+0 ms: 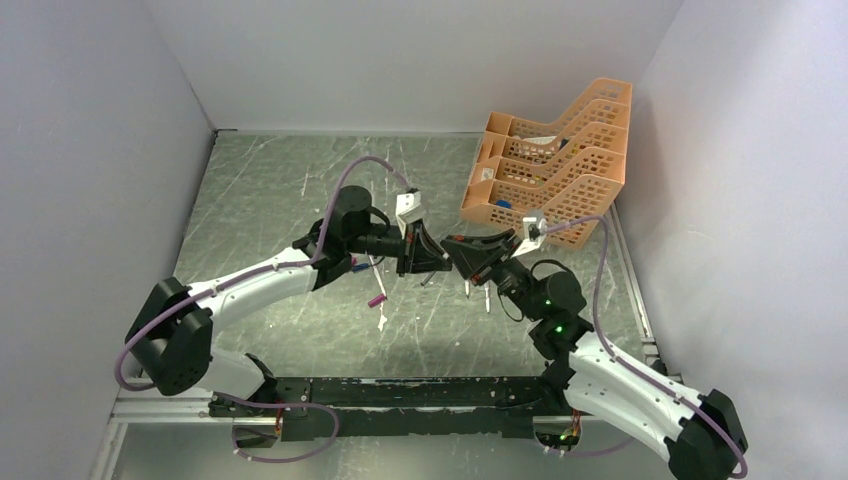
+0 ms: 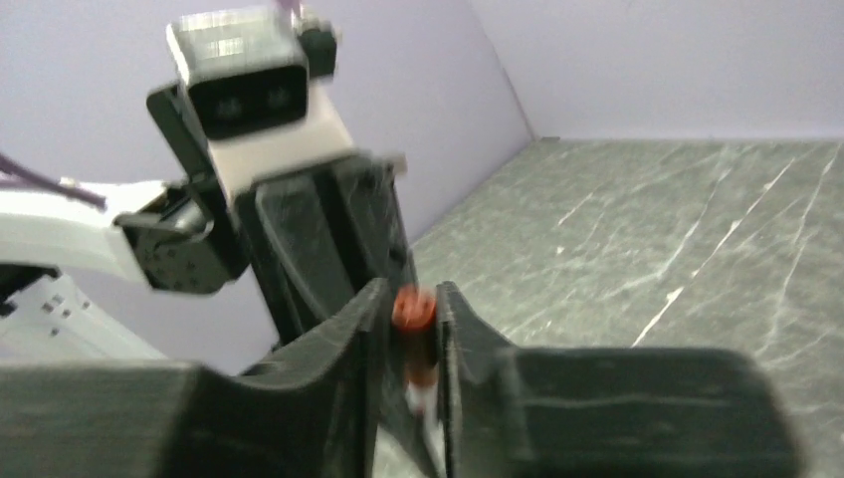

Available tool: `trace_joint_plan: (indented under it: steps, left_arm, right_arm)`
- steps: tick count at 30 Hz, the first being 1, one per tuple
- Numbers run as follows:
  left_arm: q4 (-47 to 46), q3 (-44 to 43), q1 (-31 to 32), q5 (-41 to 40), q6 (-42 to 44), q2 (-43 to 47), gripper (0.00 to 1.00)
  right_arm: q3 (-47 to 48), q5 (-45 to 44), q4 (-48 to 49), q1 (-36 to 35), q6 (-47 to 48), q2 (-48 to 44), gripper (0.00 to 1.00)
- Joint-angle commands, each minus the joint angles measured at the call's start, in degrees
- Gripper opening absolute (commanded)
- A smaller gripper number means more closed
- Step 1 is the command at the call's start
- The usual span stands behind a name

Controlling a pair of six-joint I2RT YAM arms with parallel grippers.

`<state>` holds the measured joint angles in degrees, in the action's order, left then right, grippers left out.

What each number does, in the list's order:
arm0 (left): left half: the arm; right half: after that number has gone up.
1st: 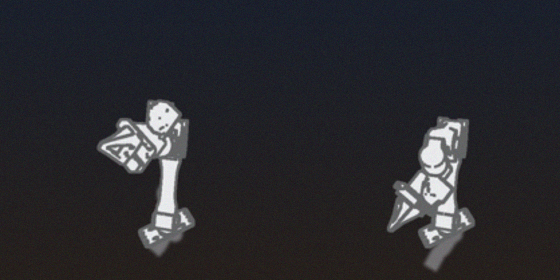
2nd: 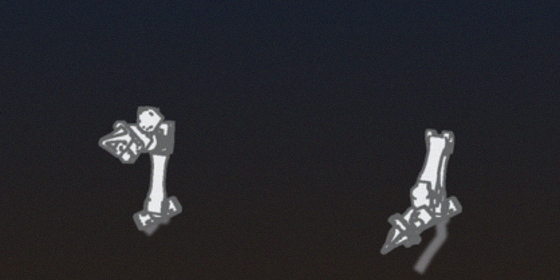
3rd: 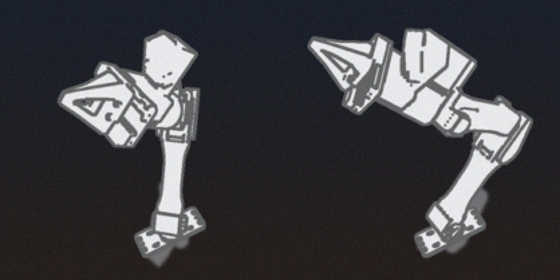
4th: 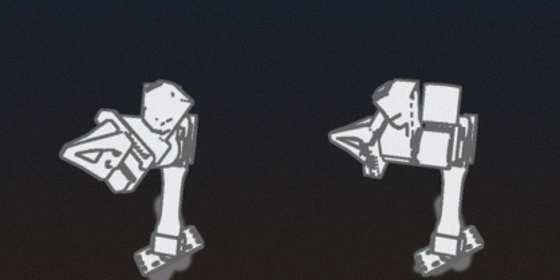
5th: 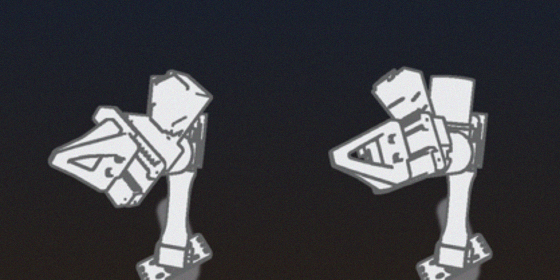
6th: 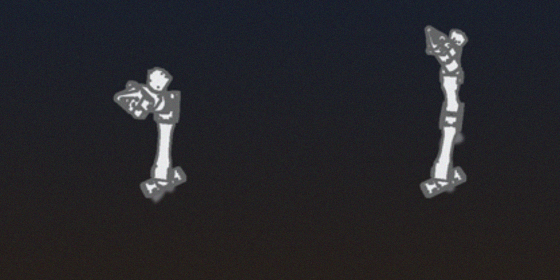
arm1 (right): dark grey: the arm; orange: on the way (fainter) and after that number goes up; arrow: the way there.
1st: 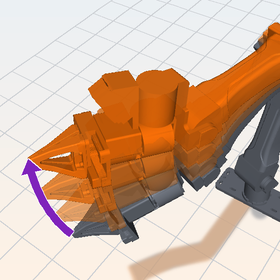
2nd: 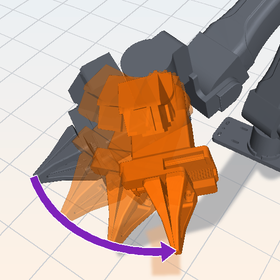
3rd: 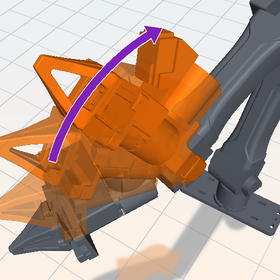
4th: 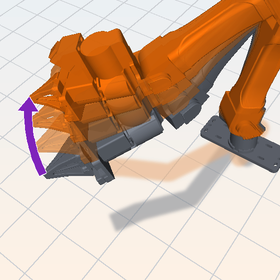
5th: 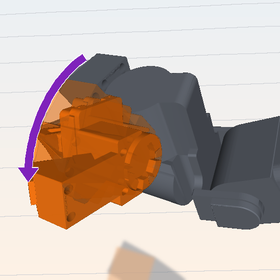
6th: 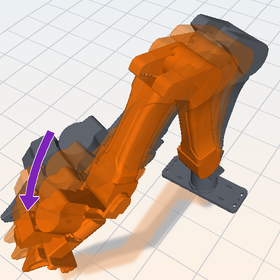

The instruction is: Insert the pens into the pen caps

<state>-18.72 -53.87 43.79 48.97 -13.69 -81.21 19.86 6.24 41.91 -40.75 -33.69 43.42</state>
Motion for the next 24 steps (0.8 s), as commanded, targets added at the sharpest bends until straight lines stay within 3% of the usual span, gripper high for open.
trace_joint_plan:
  steps: [1, 2, 7, 10, 14, 17, 24]
  left_arm:
    - [-10.99, 0.96, -2.49, -6.04, 2.76, 3.65, 0.07]
    - [-10.64, 3.71, -2.52, -7.55, 3.72, 3.98, 0.07]
    - [-3.78, 8.1, -2.58, -27.4, 5.65, 3.59, 0.07]
    - [-0.54, 8.04, -2.92, -44.81, 3.87, 1.7, 0.07]
    - [10.44, -0.82, -3.81, -56.69, 2.29, -7.66, 0.07]
    - [15.0, -7.81, -3.89, -60.36, -0.87, -13.98, 0.07]
    - [20.4, -23.96, -3.89, -58.05, -10.17, -27.91, 0.07]
  right_arm:
    - [-1.86, -0.55, -9.08, -3.06, -6.6, -5.4, 0.31]
    - [-2.4, -5.27, -7.88, -3.05, -7.43, -8.43, 0.38]
    - [-3.25, -19.86, -12.11, -2.76, -8.08, -18.88, 0.44]
    - [-1.3, -22.11, -20.81, -2.68, -4.38, -20.2, 0.44]
    - [0.54, -22.53, -30.56, -2.76, -3.66, -17.72, 0.44]
    - [-1.22, -21.49, -30.66, -2.75, -4.51, -16.66, 0.44]
    - [-1.12, -21.58, -33.84, -2.71, -5.47, -14.46, 0.44]
